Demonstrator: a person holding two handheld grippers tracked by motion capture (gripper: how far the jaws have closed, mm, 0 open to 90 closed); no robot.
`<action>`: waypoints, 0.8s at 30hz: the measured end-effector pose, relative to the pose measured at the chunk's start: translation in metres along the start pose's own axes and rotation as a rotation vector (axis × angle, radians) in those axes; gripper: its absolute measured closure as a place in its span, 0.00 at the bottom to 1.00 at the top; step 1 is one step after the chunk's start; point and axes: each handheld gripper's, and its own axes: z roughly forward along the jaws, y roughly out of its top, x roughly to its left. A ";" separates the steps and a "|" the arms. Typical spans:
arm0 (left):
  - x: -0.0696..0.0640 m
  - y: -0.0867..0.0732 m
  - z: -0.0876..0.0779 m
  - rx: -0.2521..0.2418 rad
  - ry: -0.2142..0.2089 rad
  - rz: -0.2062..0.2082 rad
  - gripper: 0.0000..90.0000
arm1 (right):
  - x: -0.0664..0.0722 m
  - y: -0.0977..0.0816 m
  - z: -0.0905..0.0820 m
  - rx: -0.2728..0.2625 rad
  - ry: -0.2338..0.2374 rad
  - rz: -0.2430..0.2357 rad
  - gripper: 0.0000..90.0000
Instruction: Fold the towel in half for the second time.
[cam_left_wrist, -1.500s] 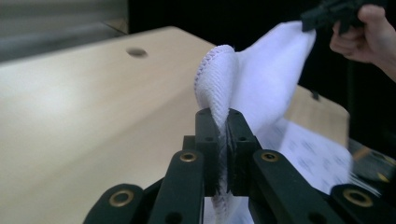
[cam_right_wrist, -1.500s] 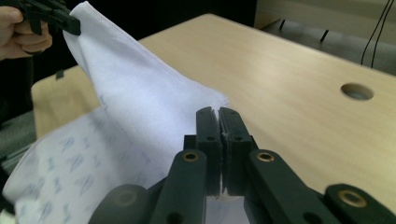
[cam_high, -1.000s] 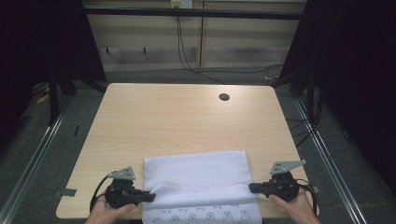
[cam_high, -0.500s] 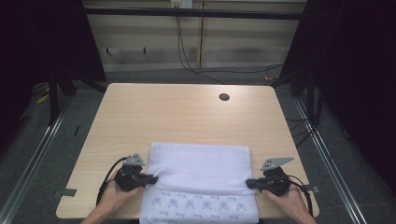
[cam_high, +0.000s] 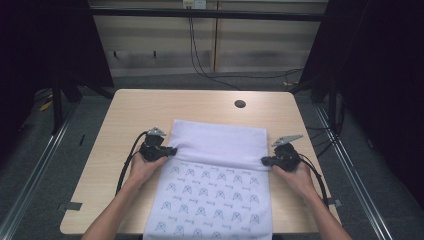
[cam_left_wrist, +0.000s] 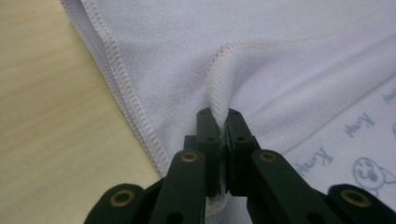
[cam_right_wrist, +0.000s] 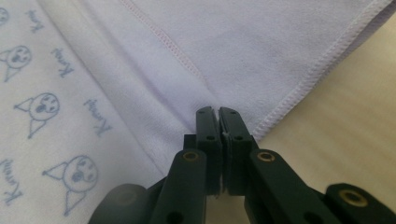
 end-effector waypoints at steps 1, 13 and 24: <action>0.003 0.002 0.002 -0.010 0.019 -0.005 0.97 | -0.003 0.006 0.005 -0.002 -0.008 -0.004 0.97; 0.029 0.027 0.023 -0.060 0.138 -0.058 0.96 | -0.041 0.066 0.050 0.010 -0.140 0.032 0.97; 0.034 0.027 0.014 -0.121 0.092 -0.115 0.97 | -0.054 0.066 0.042 -0.137 -0.070 0.095 0.97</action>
